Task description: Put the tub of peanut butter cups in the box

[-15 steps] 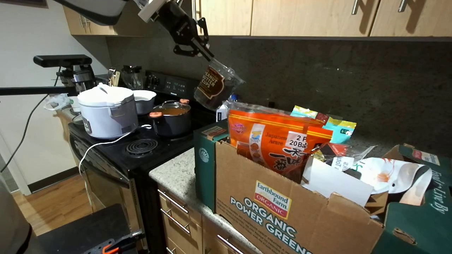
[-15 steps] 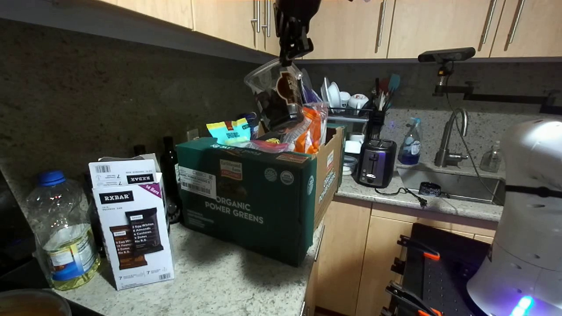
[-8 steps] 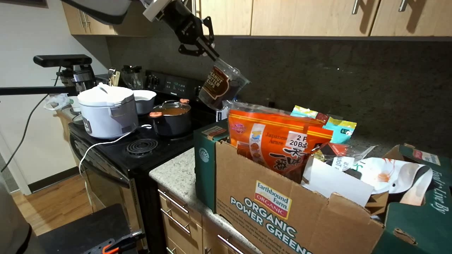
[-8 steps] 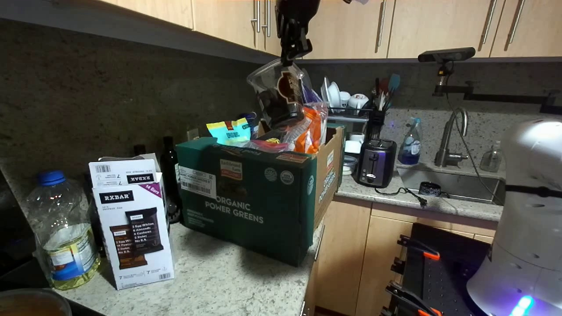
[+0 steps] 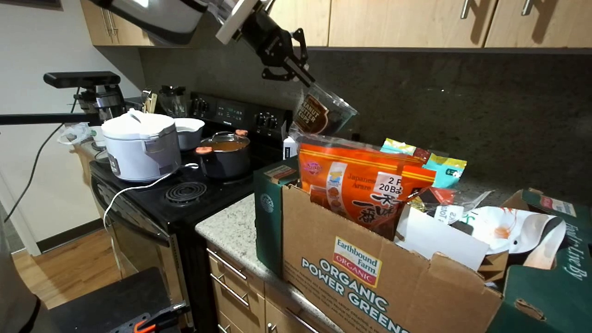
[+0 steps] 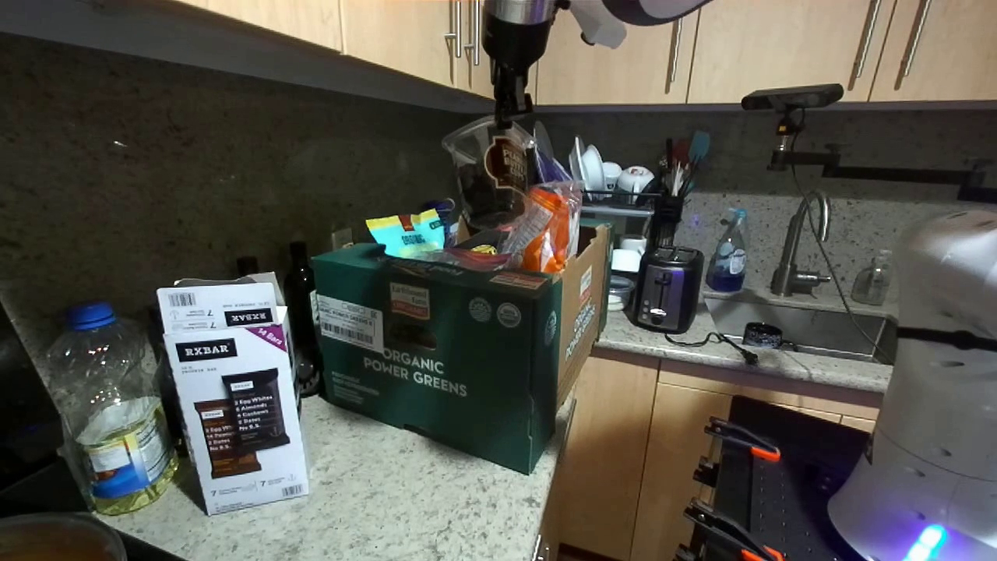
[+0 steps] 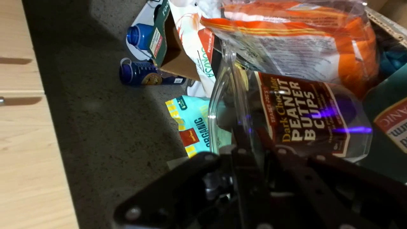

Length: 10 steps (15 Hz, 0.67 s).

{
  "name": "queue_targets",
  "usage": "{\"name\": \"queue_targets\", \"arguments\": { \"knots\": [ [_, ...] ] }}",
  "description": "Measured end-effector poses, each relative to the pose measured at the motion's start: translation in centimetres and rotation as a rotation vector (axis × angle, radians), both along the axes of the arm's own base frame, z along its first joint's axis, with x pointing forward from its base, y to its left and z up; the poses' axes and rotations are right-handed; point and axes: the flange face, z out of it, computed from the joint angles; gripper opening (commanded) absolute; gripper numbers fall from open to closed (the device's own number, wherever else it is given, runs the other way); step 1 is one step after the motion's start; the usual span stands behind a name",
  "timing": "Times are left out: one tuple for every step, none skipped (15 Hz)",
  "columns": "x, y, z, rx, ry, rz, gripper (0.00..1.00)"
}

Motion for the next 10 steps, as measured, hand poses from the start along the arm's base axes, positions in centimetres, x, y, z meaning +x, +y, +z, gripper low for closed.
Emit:
{"name": "queue_targets", "arguments": {
  "knots": [
    [0.7,-0.4,-0.4,-0.002,-0.021,-0.018,0.03],
    [1.3,-0.8,-0.9,-0.005,-0.04,-0.035,0.03],
    [1.9,-1.1,-1.4,-0.009,-0.057,-0.053,0.03],
    [2.5,-1.4,-1.8,-0.014,-0.072,-0.07,0.03],
    [3.1,-1.7,-2.3,-0.019,-0.085,-0.086,0.03],
    [3.7,-2.0,-2.7,-0.022,-0.094,-0.101,0.03],
    [4.2,-2.3,-3.2,-0.026,-0.098,-0.113,0.03],
    [4.7,-2.7,-3.7,-0.027,-0.1,-0.125,0.03],
    [5.2,-3.0,-4.2,-0.028,-0.101,-0.138,0.03],
    [5.6,-3.4,-4.7,-0.029,-0.097,-0.148,0.03]
  ]
}}
